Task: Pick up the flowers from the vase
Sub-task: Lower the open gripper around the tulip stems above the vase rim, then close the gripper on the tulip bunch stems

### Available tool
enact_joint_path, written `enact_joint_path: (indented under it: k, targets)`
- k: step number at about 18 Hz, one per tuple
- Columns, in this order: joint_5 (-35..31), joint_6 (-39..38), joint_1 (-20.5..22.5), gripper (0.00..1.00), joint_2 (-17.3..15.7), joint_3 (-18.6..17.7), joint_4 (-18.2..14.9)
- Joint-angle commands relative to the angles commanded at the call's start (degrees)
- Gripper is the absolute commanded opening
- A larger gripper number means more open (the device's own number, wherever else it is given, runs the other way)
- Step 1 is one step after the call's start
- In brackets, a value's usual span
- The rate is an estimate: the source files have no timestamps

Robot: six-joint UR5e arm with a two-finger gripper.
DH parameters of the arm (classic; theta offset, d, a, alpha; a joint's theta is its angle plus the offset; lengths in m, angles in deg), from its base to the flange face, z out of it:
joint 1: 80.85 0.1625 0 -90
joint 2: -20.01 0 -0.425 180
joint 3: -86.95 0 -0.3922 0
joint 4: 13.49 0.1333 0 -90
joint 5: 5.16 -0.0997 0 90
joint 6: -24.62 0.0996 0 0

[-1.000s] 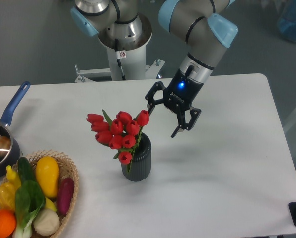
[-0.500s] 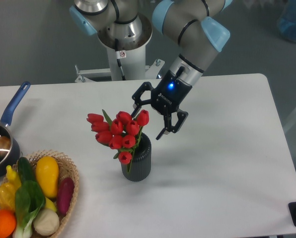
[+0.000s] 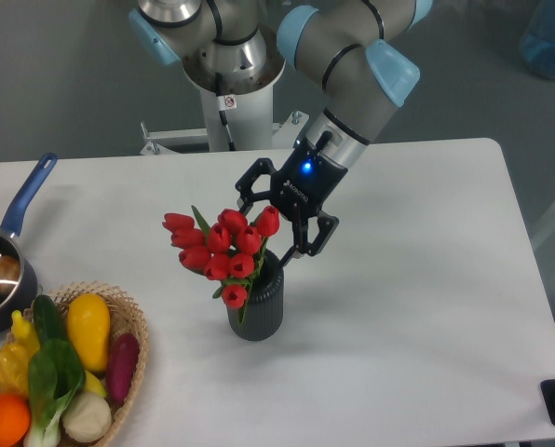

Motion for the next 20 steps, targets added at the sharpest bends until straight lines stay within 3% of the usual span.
enact_joint_path:
  k: [14, 20]
  targets:
    - [-0.1, 2.8, -0.3, 1.0, 1.1, -0.5, 0.0]
    - [-0.1, 2.7, -0.4, 0.93, 1.1, -0.6, -0.1]
